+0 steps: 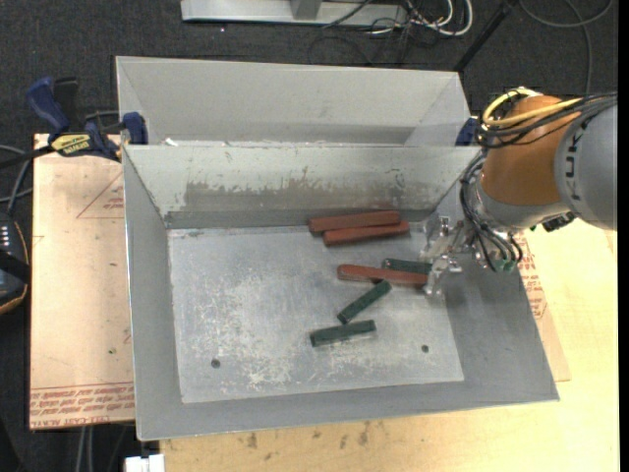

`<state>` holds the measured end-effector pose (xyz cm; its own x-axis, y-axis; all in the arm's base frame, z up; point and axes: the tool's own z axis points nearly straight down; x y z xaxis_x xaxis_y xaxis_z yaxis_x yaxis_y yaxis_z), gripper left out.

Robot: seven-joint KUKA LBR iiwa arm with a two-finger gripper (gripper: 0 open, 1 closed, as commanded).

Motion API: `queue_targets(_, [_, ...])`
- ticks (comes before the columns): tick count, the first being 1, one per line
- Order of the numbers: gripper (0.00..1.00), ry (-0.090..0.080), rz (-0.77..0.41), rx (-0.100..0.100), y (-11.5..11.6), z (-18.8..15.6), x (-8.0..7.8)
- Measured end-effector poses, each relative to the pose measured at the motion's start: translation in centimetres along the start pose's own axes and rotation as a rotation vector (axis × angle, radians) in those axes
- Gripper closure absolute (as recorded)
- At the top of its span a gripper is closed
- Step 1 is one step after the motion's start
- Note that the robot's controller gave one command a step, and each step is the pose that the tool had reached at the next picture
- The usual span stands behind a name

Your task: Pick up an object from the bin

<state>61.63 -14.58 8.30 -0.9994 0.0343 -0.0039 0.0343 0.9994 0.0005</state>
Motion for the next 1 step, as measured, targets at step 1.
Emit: queue_targets(1, [1.00, 0.000, 0.010, 0.000, 1.36, -14.18, -0.08])
